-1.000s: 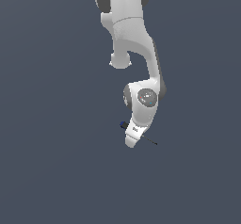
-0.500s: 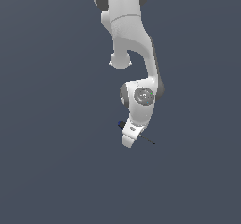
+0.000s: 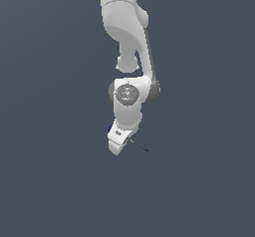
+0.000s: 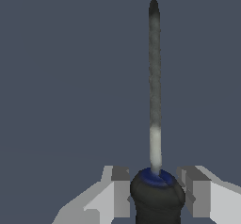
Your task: Pick up the object and move it to a goal position.
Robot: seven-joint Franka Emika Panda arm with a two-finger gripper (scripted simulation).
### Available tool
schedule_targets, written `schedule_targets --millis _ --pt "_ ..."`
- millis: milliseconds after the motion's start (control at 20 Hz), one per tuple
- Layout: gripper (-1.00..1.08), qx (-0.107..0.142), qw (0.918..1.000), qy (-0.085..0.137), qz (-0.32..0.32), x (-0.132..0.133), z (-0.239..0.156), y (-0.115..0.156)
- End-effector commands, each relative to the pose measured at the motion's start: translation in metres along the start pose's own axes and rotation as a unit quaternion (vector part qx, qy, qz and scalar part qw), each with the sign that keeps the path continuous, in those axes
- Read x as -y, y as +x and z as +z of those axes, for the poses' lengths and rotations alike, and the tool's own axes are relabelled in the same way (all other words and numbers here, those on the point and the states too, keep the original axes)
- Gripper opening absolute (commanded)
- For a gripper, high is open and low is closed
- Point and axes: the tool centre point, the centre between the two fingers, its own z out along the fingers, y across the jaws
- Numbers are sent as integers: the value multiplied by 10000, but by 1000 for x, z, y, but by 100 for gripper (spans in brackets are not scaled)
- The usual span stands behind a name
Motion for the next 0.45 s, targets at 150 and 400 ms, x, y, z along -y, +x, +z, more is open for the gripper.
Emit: schedule_targets --millis 150,400 --pt "-100 -5 10000 0 -6 -22 -19 -26" --pt "-100 -5 10000 0 -6 -29 -24 -33"
